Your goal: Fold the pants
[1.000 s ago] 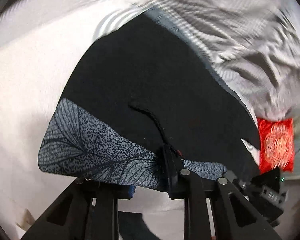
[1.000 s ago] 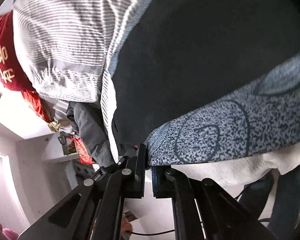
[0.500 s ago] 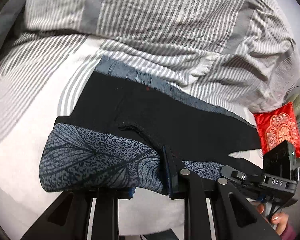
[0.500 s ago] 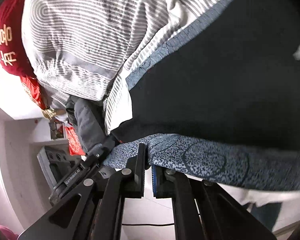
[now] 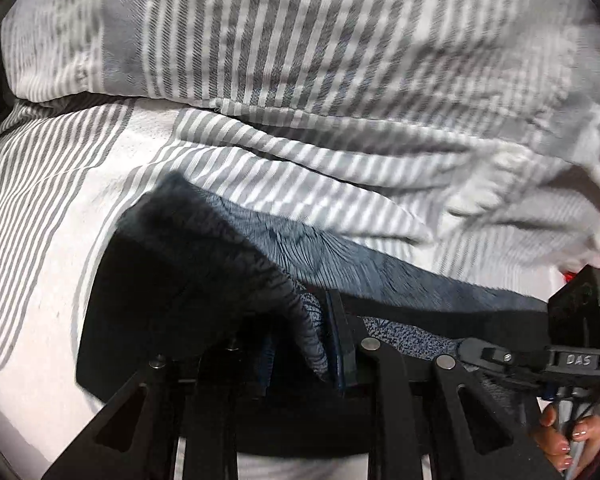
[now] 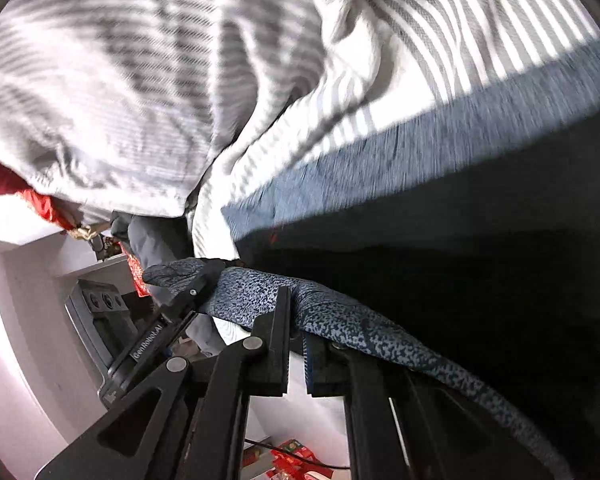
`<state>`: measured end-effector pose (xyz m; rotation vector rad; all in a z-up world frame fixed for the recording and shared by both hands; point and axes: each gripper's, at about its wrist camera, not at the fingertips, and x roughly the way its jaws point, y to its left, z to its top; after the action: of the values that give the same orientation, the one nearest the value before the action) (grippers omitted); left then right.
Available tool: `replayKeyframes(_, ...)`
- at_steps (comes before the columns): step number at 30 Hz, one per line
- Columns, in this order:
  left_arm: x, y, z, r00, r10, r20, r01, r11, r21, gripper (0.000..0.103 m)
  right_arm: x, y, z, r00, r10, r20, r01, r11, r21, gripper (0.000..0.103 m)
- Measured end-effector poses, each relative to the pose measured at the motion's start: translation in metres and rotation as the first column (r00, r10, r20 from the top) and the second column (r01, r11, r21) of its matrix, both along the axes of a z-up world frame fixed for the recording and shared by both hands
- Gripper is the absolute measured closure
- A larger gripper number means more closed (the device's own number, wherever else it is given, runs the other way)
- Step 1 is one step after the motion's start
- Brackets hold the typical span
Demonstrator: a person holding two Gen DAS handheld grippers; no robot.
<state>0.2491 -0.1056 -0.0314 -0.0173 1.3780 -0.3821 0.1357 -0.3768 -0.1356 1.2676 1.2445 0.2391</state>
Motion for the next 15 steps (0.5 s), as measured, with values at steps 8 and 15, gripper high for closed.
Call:
replayKeyframes(8, 0.013, -0.021, -0.026, 0.998, -0.027, 0.053, 0.021, 0.993, 0.115, 0.075, 0.050, -0.007, -0.034, 0.994, 0.105, -0.015, -0.106, 0.992, -0.066, 0.098)
replayKeyframes(15, 0.017, -0.033, -0.013, 0.997, -0.027, 0.077, 0.018, 0.992, 0.123, 0.074, 0.061, -0.002, -0.035, 0.987, 0.162, 0.006, -0.161, 0.982, -0.098, 0.085)
